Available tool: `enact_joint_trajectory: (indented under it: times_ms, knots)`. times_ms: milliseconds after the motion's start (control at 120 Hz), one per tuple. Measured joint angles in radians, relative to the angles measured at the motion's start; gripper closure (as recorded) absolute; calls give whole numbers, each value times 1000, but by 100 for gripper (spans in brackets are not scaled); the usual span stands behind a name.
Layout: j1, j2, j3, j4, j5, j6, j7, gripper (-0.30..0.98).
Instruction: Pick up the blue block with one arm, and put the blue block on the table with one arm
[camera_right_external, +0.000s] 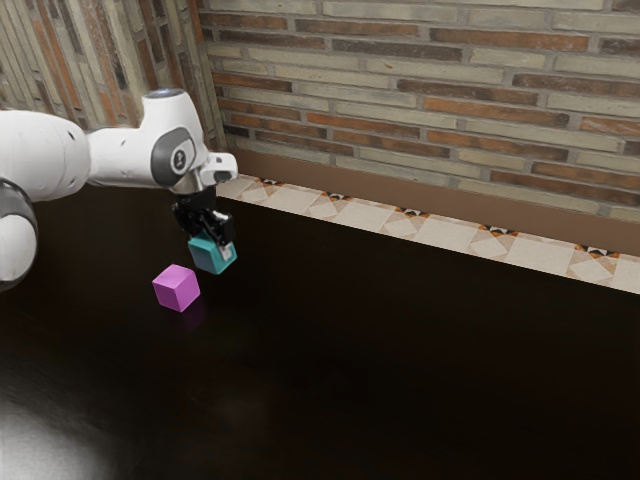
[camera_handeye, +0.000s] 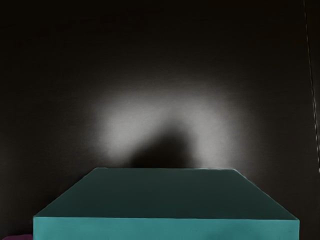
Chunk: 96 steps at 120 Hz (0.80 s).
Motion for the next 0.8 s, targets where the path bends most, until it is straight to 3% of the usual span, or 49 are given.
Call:
enact_joint_trajectory:
  times_ms: [250,367,550,800]
  knots:
    - [-31,94,1,49,0,-3,-6,32]
    - [-36,102,2,55,-5,-5,-4,23]
    - [-37,79,-2,65,-6,-8,2,10]
    - [-34,5,-4,67,-3,-11,46,3]
